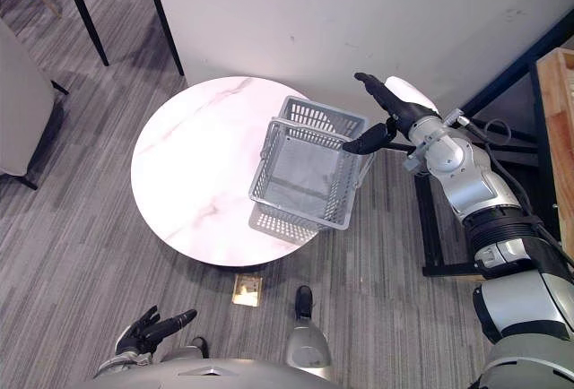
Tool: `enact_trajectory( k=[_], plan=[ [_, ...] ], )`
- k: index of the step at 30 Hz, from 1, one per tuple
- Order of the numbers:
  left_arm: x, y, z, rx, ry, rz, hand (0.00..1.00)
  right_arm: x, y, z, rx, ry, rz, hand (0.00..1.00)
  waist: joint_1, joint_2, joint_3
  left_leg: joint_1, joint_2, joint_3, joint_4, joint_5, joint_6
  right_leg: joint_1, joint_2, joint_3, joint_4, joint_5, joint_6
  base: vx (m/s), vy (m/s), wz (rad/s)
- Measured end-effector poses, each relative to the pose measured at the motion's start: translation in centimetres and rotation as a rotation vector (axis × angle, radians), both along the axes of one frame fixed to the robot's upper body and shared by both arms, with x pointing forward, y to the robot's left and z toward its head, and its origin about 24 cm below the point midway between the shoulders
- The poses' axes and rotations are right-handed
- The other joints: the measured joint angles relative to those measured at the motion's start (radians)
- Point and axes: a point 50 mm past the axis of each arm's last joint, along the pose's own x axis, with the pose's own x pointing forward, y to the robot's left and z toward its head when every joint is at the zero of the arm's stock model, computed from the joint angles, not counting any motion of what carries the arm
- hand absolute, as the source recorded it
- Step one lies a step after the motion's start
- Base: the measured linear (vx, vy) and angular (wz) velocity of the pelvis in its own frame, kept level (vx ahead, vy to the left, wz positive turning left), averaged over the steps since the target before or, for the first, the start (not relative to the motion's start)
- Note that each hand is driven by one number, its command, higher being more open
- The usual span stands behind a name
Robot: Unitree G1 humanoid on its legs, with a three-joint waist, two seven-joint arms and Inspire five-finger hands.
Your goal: Pick vegetable in the basket
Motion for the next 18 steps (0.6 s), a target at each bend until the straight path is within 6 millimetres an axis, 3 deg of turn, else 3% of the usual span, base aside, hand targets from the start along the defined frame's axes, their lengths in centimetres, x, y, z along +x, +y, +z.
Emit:
enact_trajectory(
  k=[18],
  plan=[
    [-0.8,-0.2,-0.2,0.005,0.031,-0.050,1.00,1.5,0.2,-1.0,0.003,0.078,-0.045,1.00,0.020,0.015,0.042,-0.036,-0.017,-0.031,0.016,0.001,0.002,-0.014,-0.020,-0.020,0.000,0.009,-0.002,-0.02,-0.002,0.04]
  ],
)
